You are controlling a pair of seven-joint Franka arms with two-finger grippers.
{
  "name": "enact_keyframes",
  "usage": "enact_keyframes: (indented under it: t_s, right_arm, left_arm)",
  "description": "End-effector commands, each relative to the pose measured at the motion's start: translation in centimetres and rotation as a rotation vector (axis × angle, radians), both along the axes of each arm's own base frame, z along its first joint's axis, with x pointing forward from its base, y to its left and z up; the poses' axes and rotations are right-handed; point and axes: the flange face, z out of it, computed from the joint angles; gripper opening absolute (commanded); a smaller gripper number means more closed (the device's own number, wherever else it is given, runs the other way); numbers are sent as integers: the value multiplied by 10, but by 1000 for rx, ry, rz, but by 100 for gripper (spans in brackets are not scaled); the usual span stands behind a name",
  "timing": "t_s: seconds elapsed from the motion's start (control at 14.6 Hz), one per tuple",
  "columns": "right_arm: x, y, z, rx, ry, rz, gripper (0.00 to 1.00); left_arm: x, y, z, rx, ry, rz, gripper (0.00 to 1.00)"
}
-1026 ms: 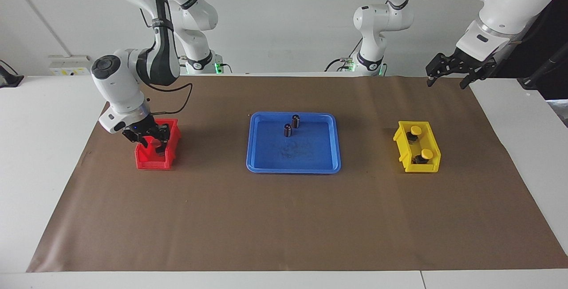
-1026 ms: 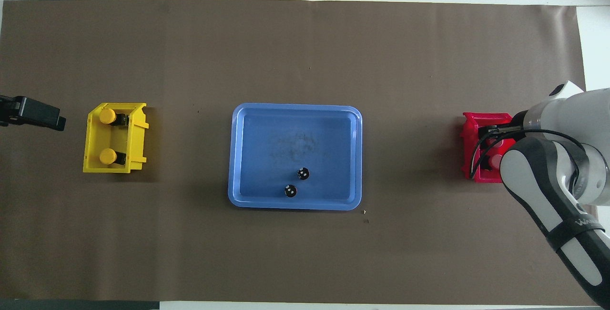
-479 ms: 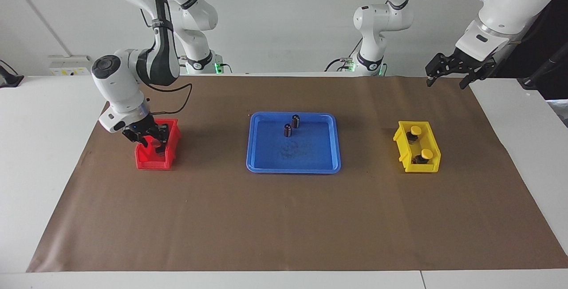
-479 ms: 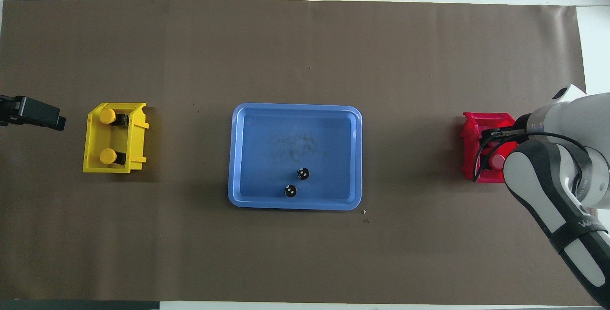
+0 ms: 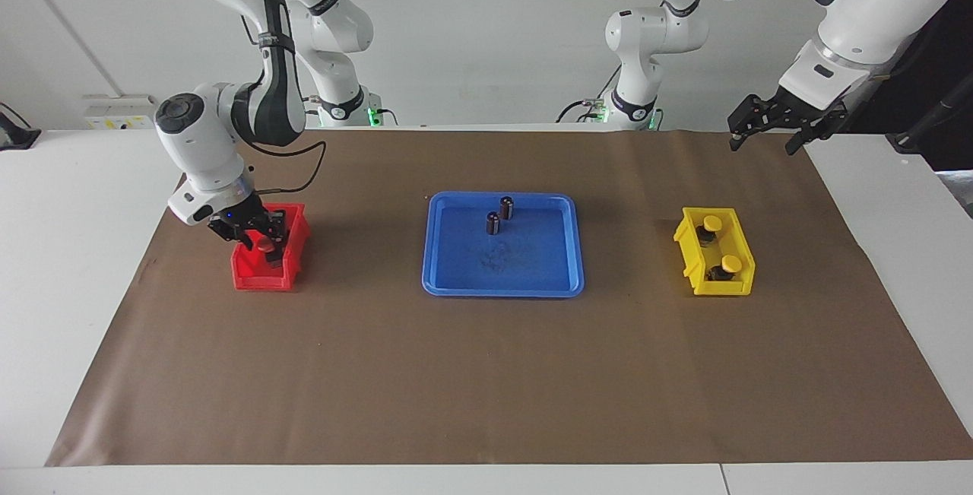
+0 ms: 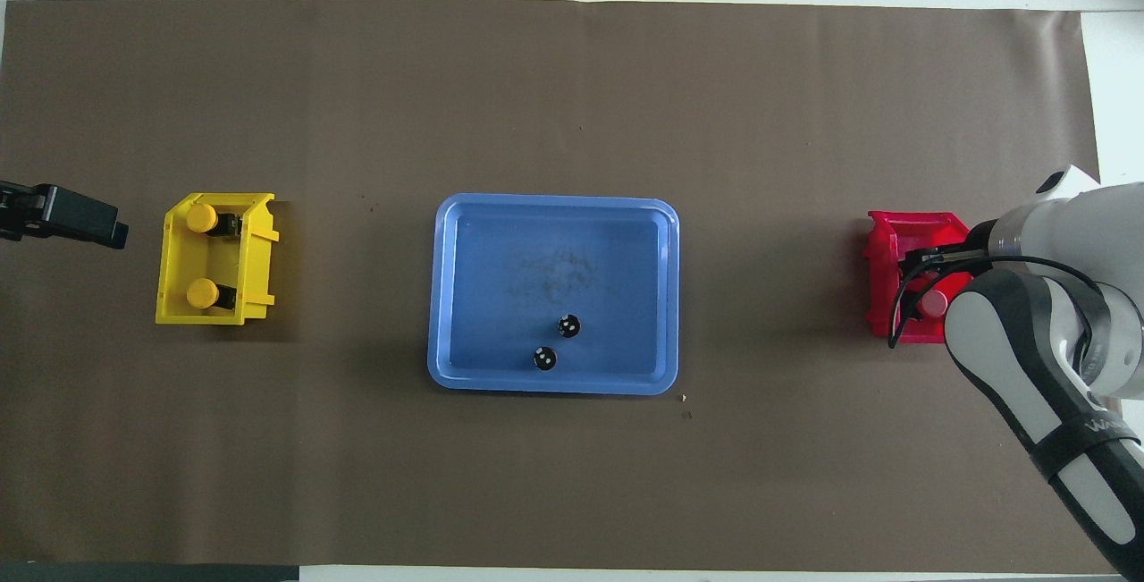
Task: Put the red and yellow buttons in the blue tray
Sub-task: 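Reach into the red bin and grasp a red button with the right gripper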
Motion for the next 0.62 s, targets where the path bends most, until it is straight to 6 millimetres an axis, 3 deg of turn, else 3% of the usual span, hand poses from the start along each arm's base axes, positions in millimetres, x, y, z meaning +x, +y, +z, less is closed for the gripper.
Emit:
enact_keyframes:
  t_s: [0.0, 0.07, 0.14, 0.27, 0.48, 0.55]
  right_arm:
    - [-8, 2, 2, 10, -18, 18, 26]
    - [-5, 3, 4, 10, -22, 22, 16]
    - [-2, 3, 8, 7, -30, 33, 11]
    - [14, 2, 26, -3, -18, 66, 11]
    - [60, 1, 89, 4, 62, 91, 11]
    - [74, 20, 115, 6, 75, 119, 11]
  left_arm:
    - [-10, 22, -13, 23, -63, 34, 100]
    - [-10, 22, -27, 23, -82, 34, 100]
    - [-7, 24, -38, 21, -105, 37, 100]
    - [6, 35, -66, 20, -143, 64, 100]
    - [21, 43, -104, 17, -164, 81, 91]
    - [22, 45, -114, 17, -164, 85, 87]
